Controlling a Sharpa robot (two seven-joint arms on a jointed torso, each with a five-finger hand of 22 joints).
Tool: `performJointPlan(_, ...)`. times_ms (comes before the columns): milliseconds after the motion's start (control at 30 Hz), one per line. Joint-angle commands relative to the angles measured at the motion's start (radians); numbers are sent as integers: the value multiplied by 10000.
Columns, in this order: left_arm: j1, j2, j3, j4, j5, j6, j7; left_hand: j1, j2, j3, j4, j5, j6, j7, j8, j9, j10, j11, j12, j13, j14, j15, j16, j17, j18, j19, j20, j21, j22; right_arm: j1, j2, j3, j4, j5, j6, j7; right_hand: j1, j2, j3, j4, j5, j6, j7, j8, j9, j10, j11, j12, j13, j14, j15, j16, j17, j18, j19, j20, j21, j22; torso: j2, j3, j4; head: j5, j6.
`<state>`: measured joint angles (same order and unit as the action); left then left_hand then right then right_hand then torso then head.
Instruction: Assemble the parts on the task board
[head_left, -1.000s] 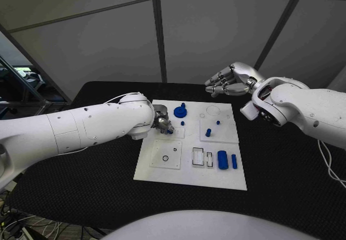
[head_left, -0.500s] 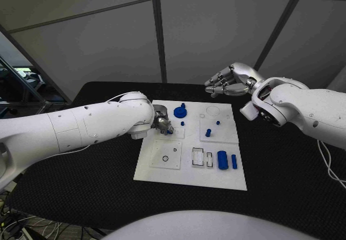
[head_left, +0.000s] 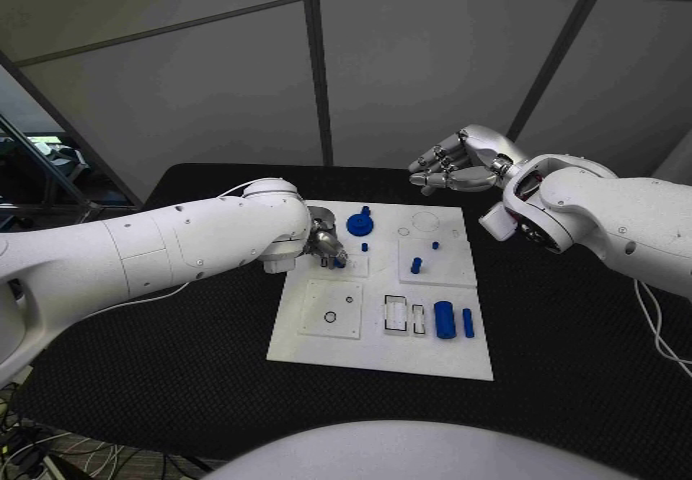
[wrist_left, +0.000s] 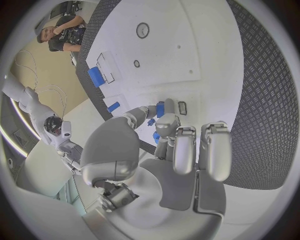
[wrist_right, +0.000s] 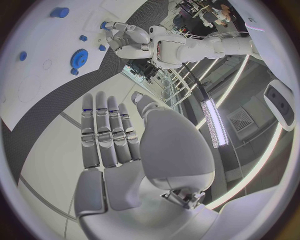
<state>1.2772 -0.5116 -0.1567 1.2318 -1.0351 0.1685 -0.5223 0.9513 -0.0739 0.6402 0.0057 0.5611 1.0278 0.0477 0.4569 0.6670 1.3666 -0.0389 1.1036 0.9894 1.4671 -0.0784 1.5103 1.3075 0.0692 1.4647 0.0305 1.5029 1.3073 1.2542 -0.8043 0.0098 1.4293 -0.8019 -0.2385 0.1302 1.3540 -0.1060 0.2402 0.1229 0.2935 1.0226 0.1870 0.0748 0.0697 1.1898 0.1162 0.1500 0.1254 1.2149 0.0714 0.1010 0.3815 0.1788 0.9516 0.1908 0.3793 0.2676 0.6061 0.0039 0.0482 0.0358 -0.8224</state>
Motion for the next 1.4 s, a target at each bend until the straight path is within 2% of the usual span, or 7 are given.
performJointPlan(33,-66,45,-65,-143,26,538,-246,-198,332,1212,-1091,-56,236,-122,-71,-68,89,19,76,-2,872,-90,44,2130,-439,479,-52,1,1653,21,2,5,4,0,77,90,94,-6,51,-31,73,38,-14,58,11,78,-16,53,-13,76,-12,-53,-15,40,86,18,-51,-17,11,0,13,3,-20)
performJointPlan(300,-53,148,-65,-279,87,884,-273,-575,628,1131,-928,-468,296,-148,-127,-190,86,5,84,-38,872,-99,39,2126,-432,465,-59,-30,1630,21,6,5,3,0,99,79,126,-15,98,-54,241,40,-11,59,8,81,-15,54,-49,90,-12,-91,-18,38,117,8,-88,-39,-2,-1,9,-2,-49)
performJointPlan(433,-49,174,-65,-316,98,953,-279,-777,814,1108,-833,-760,326,-154,-158,-257,84,8,101,-45,873,-99,41,2129,-432,467,-60,-38,1633,21,1,5,8,-9,109,74,136,-35,136,-67,435,43,-9,61,7,86,-14,55,-81,104,-13,-124,-20,35,141,0,-120,-57,-1,-9,8,-19,-57)
performJointPlan(767,-44,186,-65,-331,104,887,-277,-1214,1144,1259,-784,-1571,375,-166,-204,-389,59,3,128,-77,873,-103,39,2129,-433,476,-63,-50,1645,21,4,4,4,-41,152,65,153,-48,172,-85,559,46,-11,63,6,93,-17,58,-104,113,-15,-149,-21,34,159,-6,-142,-69,-2,-10,18,-34,-61)
performJointPlan(1200,-41,153,-64,-281,128,859,-265,-1599,1289,1380,-746,-2038,433,-179,-196,-452,81,-1,178,-68,875,-101,43,2133,-434,482,-61,-59,1654,21,10,4,-13,-72,200,53,174,-57,218,-106,689,52,-11,65,6,100,-20,59,-130,120,-17,-177,-24,33,176,-12,-164,-80,-4,-14,27,-62,-81)
performJointPlan(1400,-30,129,-62,-301,133,838,-260,-1627,1308,1388,-738,-2075,437,-181,-197,-458,78,-2,171,-81,875,-103,41,2132,-432,478,-61,-65,1647,20,20,3,-20,-79,212,53,176,-61,238,-112,754,52,-10,65,5,101,-18,59,-142,123,-16,-189,-25,32,182,-15,-174,-85,-8,-10,25,-61,-67)
